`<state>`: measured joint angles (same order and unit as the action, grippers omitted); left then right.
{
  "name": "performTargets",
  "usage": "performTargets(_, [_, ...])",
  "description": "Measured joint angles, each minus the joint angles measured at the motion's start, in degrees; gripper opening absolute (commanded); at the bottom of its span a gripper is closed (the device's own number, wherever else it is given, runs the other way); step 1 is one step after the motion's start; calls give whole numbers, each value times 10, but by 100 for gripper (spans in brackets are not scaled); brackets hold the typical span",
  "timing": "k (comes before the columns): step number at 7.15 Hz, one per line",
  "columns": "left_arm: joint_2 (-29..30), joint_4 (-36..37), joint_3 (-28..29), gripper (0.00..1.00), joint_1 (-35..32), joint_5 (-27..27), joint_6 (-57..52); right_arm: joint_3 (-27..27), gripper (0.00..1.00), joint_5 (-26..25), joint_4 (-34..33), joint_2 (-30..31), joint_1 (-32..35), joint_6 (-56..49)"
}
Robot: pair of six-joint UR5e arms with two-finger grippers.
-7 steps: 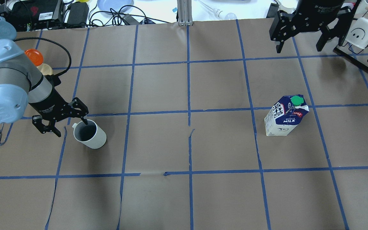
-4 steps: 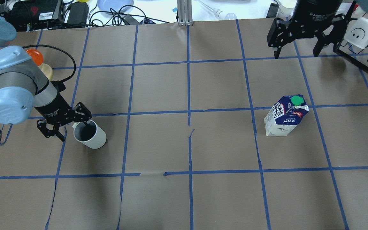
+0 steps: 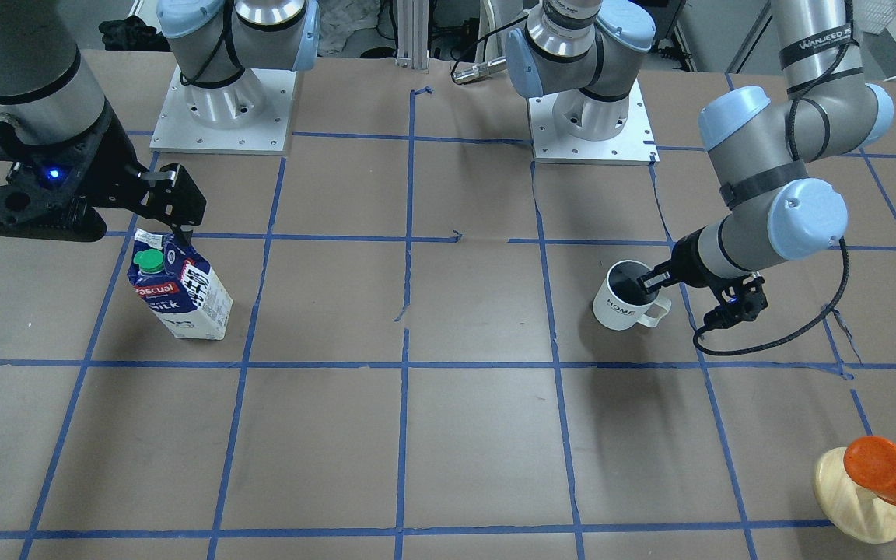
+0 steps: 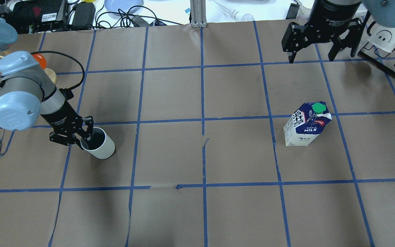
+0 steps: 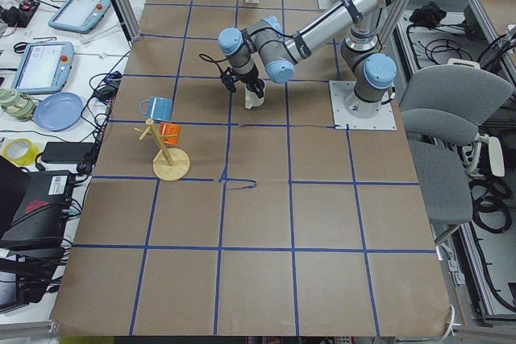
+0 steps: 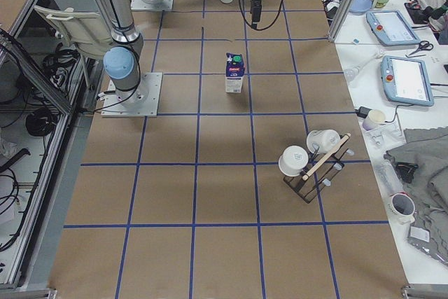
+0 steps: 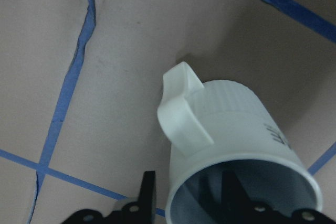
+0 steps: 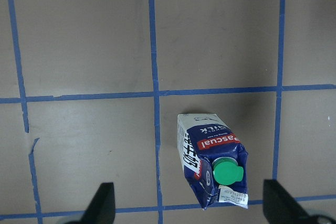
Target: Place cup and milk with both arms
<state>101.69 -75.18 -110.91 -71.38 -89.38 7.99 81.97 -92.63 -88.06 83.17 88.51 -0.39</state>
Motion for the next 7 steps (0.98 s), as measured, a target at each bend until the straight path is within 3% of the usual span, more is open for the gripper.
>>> performTargets(2, [-4,-37,55,0,-4,0,13,0,100,1,-2,-1,0,-6])
performTargets(4, [-9,-72,107,0,-24,52,56,1,100,0,-4,-1,0,-9])
performTargets(7, [0,-73,118,0,-124,95,133,17,100,-1,-10,-2,-6,-25])
